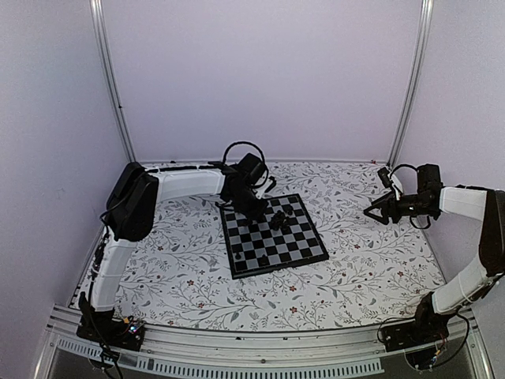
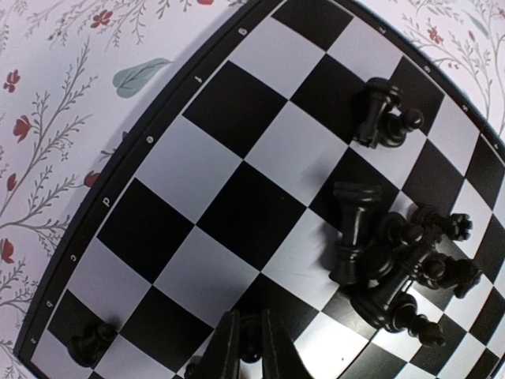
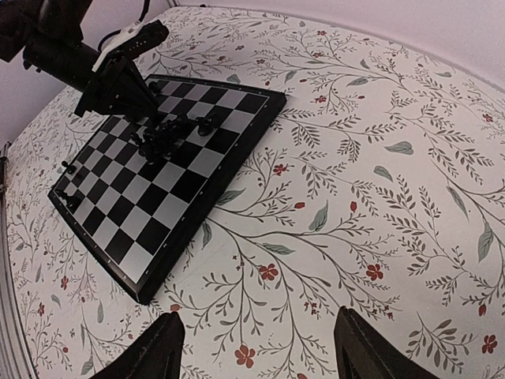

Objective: Set up the chess pieces on the board
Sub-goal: Pick up the chess piece from the chessboard, then place the chess piece on the chessboard.

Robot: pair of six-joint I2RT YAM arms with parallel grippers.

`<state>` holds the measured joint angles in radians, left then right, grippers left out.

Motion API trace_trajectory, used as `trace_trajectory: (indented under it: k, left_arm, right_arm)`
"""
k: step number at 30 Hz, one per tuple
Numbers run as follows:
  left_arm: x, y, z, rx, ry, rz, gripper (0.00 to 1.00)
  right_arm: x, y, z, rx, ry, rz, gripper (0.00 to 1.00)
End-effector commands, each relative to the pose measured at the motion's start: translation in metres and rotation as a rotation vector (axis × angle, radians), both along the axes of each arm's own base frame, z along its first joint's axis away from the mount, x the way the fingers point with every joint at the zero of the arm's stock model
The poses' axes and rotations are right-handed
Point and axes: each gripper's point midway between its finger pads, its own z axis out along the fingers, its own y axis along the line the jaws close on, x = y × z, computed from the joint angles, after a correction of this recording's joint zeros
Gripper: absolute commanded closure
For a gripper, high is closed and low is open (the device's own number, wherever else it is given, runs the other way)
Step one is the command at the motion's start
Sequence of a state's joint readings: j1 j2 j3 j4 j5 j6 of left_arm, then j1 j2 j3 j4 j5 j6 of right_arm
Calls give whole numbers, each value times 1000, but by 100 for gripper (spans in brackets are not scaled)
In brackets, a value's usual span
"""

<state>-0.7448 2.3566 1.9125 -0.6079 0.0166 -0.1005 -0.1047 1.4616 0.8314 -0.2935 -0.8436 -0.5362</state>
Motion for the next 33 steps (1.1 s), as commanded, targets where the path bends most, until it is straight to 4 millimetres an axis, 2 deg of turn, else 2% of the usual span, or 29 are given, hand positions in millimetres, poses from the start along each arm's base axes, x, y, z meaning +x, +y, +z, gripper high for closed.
trace_trajectory:
  k: [1, 7, 11, 14, 21, 24, 28, 33]
  left_arm:
    - [6, 3, 27, -29, -31, 13, 92]
    - [-11, 5, 71, -65, -78, 4, 95]
    - [-37, 5, 93, -77, -92, -31, 96]
    - [-63, 6, 98, -71, -85, -68, 96]
    - [-112, 26, 80, -34, -15, -76, 96]
    - [-131, 26, 68, -54, 25, -111, 96]
    - [-147, 25, 53, -51, 59, -139, 96]
    - [-154, 23, 38, -28, 83, -156, 96]
  right_arm:
    - [5, 1, 6, -9, -12, 6, 32]
    - [5, 1, 7, -8, -14, 8, 32]
    - [4, 3, 7, -8, -14, 13, 32]
    - [4, 4, 8, -7, -14, 17, 33]
    - [3, 7, 8, -9, -16, 24, 33]
    - [4, 7, 8, -12, -17, 22, 33]
    - [4, 8, 7, -11, -11, 21, 33]
    - [3, 8, 8, -16, -18, 20, 33]
